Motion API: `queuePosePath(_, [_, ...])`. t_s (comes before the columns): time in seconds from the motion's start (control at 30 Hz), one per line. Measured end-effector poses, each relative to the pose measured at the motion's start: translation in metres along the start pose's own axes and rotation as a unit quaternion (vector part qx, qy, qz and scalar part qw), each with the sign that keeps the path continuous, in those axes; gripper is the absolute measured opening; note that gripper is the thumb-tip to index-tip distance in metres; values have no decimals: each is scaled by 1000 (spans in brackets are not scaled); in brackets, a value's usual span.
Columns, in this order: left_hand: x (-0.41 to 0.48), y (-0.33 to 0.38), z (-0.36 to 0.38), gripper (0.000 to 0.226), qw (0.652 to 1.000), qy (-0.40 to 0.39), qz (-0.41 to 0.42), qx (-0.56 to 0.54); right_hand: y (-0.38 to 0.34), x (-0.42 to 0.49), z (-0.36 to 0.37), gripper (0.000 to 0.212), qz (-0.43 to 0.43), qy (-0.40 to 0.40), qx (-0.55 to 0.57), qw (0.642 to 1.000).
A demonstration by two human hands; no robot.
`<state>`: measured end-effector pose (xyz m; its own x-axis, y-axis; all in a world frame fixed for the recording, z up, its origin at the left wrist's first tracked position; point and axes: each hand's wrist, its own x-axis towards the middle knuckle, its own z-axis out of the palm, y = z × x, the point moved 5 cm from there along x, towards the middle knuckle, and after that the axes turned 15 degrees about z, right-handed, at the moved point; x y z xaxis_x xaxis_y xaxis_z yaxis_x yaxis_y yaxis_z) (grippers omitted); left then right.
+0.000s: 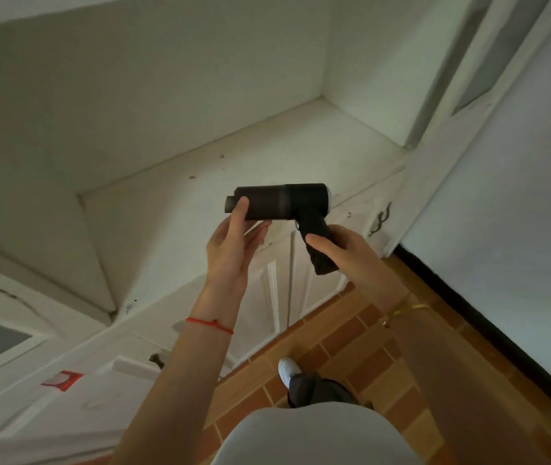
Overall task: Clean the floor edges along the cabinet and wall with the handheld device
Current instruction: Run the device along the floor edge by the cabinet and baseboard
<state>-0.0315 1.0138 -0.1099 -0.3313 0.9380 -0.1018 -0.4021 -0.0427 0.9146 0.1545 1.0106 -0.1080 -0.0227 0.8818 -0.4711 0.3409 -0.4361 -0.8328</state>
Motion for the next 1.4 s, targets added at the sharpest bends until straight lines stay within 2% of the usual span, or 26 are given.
queuePosePath(0.07, [-9, -9, 20, 26, 999, -41, -14, -4, 13, -11, -15, 29, 39, -28, 104, 993])
queuePosePath(0.17, [-24, -21, 51, 30, 994, -98, -38, -8, 27, -26, -35, 21, 82, -107, 314, 940])
queuePosePath(0.27, [-39, -34, 81, 34, 987, -144, -66, -15, 43, -39, -57, 21, 83, -141, 392, 905])
queuePosePath(0.47, [-73, -64, 139, 23, 969, -221, -112, 0, 87, -66, -109, 16, 73, -197, 452, 867])
queuePosePath(0.63, [-110, -92, 197, 27, 952, -272, -143, -1, 129, -85, -164, 15, 57, -204, 511, 833])
queuePosePath(0.77, [-145, -115, 246, 26, 944, -279, -176, -8, 159, -100, -219, 22, 58, -164, 518, 838])
queuePosePath(0.93, [-180, -147, 307, 26, 935, -301, -185, -4, 192, -116, -284, 24, 64, -156, 546, 821])
queuePosePath(1.07, [-197, -173, 349, 26, 930, -313, -190, 0, 209, -125, -330, 19, 49, -145, 540, 828])
queuePosePath(1.23, [-208, -198, 382, 36, 927, -319, -198, 12, 228, -126, -369, 18, 64, -136, 542, 827])
queuePosePath(1.4, [-204, -213, 405, 44, 928, -311, -204, 15, 236, -113, -388, 19, 78, -150, 567, 806])
